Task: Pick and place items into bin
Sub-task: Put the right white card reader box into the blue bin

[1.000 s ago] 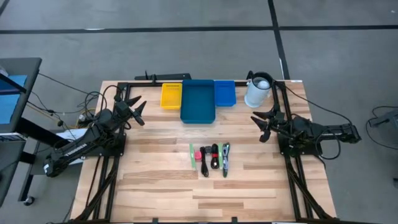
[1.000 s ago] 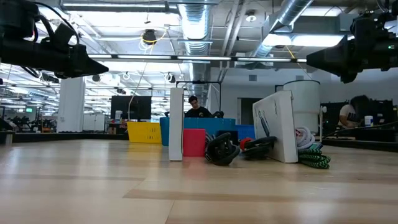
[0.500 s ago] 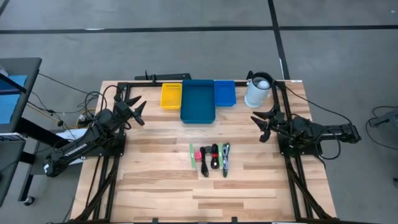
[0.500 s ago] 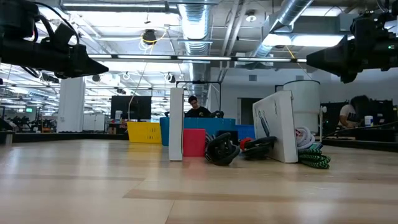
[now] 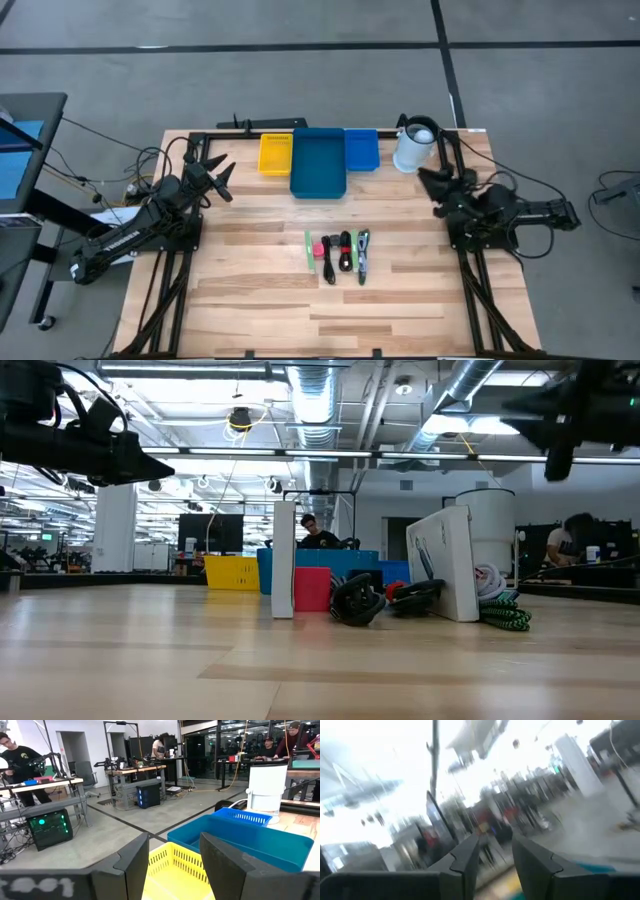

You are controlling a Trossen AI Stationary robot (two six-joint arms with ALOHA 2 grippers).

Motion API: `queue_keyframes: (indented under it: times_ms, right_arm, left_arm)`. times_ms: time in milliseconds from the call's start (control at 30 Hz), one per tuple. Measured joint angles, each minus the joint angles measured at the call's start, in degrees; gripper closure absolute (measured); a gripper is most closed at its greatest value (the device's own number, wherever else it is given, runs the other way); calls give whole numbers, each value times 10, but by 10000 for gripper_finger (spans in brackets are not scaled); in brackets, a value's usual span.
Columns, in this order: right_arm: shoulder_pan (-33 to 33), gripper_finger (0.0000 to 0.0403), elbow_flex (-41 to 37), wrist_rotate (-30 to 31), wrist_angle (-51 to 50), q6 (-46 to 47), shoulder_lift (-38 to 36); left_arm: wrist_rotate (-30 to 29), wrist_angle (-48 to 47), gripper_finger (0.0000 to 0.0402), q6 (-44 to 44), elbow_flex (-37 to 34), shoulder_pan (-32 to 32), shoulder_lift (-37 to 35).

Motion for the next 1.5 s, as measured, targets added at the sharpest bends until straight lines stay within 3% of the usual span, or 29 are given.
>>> queue_keyframes:
  times_ms: [167,300,633,967,1167,1500]
  right_arm:
    - [2,290,0,-2,143,0,0]
    - [2,290,2,-2,193,3,0]
    - [2,290,79,-46,83,-5,42]
    - [2,290,152,-42,40,-200,209]
    - [2,290,188,-46,36,-161,296]
    - [2,290,267,-42,-54,-95,434]
  left_arm:
    - [0,0,236,1,0,0,0]
    - [0,0,236,3,0,0,0]
    - [0,0,236,0,0,0,0]
    - [0,0,236,3,0,0,0]
    - [0,0,236,3,0,0,0]
    - [0,0,236,0,0,0,0]
